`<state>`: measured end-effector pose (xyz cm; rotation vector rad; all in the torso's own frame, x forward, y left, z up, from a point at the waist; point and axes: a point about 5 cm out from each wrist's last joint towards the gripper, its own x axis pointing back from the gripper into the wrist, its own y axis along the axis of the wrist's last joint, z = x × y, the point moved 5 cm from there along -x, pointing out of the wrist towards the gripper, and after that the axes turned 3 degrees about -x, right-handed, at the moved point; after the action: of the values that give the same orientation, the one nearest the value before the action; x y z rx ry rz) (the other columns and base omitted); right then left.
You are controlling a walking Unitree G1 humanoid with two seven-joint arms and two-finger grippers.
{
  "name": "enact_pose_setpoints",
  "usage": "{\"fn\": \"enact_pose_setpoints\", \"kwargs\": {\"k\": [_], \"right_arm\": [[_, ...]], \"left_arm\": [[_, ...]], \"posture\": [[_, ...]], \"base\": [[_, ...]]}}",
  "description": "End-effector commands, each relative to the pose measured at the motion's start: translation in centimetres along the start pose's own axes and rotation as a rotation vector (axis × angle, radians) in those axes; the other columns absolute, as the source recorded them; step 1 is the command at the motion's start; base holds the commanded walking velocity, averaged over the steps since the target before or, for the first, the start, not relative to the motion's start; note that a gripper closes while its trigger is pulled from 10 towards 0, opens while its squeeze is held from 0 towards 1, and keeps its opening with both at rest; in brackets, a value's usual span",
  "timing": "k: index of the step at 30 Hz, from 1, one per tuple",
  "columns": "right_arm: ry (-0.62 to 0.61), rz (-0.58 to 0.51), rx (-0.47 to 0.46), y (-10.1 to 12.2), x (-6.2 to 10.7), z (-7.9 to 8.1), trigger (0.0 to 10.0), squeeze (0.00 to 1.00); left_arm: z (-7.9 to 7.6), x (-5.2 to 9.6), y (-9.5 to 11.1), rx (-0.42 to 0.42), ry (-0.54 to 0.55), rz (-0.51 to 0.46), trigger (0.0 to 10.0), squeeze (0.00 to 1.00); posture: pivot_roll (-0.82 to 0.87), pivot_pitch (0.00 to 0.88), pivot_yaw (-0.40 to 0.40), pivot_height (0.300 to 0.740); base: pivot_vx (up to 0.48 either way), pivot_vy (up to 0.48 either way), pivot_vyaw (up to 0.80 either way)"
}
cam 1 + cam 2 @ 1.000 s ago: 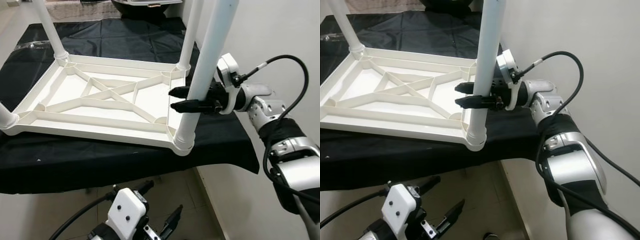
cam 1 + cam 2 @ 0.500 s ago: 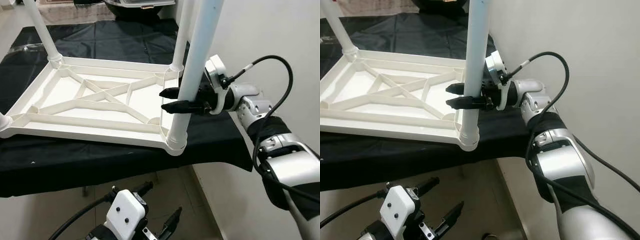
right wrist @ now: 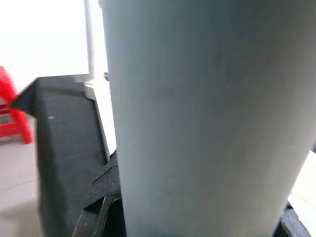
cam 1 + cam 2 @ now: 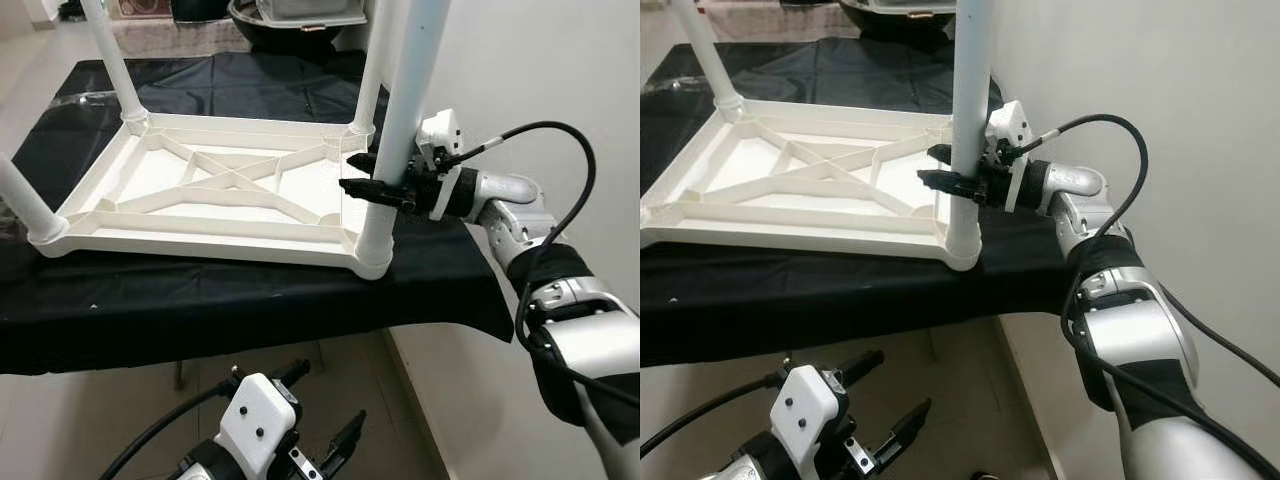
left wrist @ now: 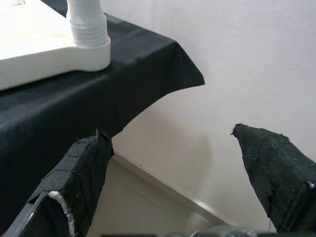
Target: Building children table
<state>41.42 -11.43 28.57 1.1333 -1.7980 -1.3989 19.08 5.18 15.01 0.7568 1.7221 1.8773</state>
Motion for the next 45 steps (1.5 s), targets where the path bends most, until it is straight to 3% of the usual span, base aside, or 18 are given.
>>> {"fn": "enact_pose_setpoints", "kwargs": {"k": [1,4,6,9,11,12,13,19,24,27,32,36,38,39,41,45], "right_arm": [[-0.087,0.120,-0.060,-3.1,0.7,-0.5,10.0,0.00],[-0.361,0.195,-0.186,-5.2,0.6,-2.6,10.0,0.00],[-0.361,0.195,-0.186,-5.2,0.6,-2.6,10.0,0.00],[-0.622,0.183,-0.291,-6.1,1.1,-4.4,10.0,0.00],[-0.622,0.183,-0.291,-6.1,1.1,-4.4,10.0,0.00],[-0.752,0.137,-0.343,-6.1,1.4,-5.2,10.0,0.00],[-0.805,0.123,-0.363,-6.2,1.6,-5.4,10.0,0.00],[-1.025,0.124,-0.426,-7.5,2.7,-6.0,10.0,0.00],[-1.148,0.109,-0.382,-7.4,3.2,-6.3,10.0,0.00],[-1.219,0.113,-0.310,-7.1,3.1,-6.1,10.0,0.00],[-1.249,0.112,-0.280,-7.0,2.7,-5.8,10.0,0.00],[-1.299,0.141,-0.253,-7.2,2.5,-5.4,10.0,0.00],[-1.384,0.184,-0.239,-7.6,2.7,-5.1,10.0,0.00],[-1.384,0.184,-0.239,-7.6,2.7,-5.1,10.0,0.00],[-1.529,0.226,-0.339,-8.8,3.4,-4.4,10.0,0.00],[-1.564,0.235,-0.382,-9.2,3.5,-4.1,10.0,0.00]], "left_arm": [[-0.2,0.0,-0.3,0.008,-0.007,0.004,10.0,0.00],[-0.2,-0.1,-0.3,0.011,-0.002,0.003,10.0,0.00],[-0.2,-0.1,-0.3,0.011,-0.002,0.003,10.0,0.00],[-0.2,-0.2,-0.4,0.012,0.001,0.001,10.0,0.00],[-0.2,-0.2,-0.4,0.012,0.001,0.001,10.0,0.00],[-0.1,-0.2,-0.4,0.011,0.003,0.002,10.0,0.00],[-0.1,-0.2,-0.4,0.010,0.003,0.002,10.0,0.00],[0.0,-0.2,-0.4,0.009,0.004,0.000,10.0,0.00],[0.1,-0.2,-0.5,0.006,0.005,0.001,10.0,0.00],[0.2,-0.3,-0.5,0.005,0.006,-0.002,10.0,0.00],[0.2,-0.3,-0.5,0.003,0.005,-0.003,10.0,0.00],[0.2,-0.4,-0.5,0.002,0.003,-0.004,10.0,0.00],[0.2,-0.4,-0.5,0.002,0.003,-0.005,10.0,0.00],[0.2,-0.4,-0.5,0.002,0.003,-0.005,10.0,0.00],[0.2,-0.5,-0.5,0.003,0.003,-0.005,10.0,0.00],[0.2,-0.5,-0.5,0.004,0.003,-0.005,10.0,0.00]], "posture": [[0.11,0.208,-0.047,0.740],[0.11,0.212,-0.048,0.740],[0.11,0.212,-0.048,0.740],[0.11,0.215,-0.049,0.740],[0.11,0.215,-0.049,0.740],[0.11,0.216,-0.048,0.740],[0.11,0.216,-0.048,0.740],[0.11,0.216,-0.045,0.740],[0.11,0.216,-0.044,0.740],[0.11,0.215,-0.045,0.740],[0.10,0.214,-0.042,0.740],[0.10,0.215,-0.043,0.740],[0.10,0.217,-0.042,0.740],[0.10,0.217,-0.042,0.740],[0.10,0.218,-0.043,0.740],[0.10,0.218,-0.043,0.740]], "base": [[0.000,0.000,0.00],[0.000,0.000,0.00],[0.000,0.000,0.00],[0.000,0.000,0.00],[0.000,0.000,0.00],[0.000,0.000,0.00],[0.000,0.000,0.00],[0.000,0.000,0.00],[0.000,0.000,0.00],[0.000,0.000,0.00],[0.000,0.000,0.00],[0.000,0.000,0.00],[0.000,0.000,0.00],[0.000,0.000,0.00],[0.000,0.000,0.00],[0.000,0.000,0.00]]}}
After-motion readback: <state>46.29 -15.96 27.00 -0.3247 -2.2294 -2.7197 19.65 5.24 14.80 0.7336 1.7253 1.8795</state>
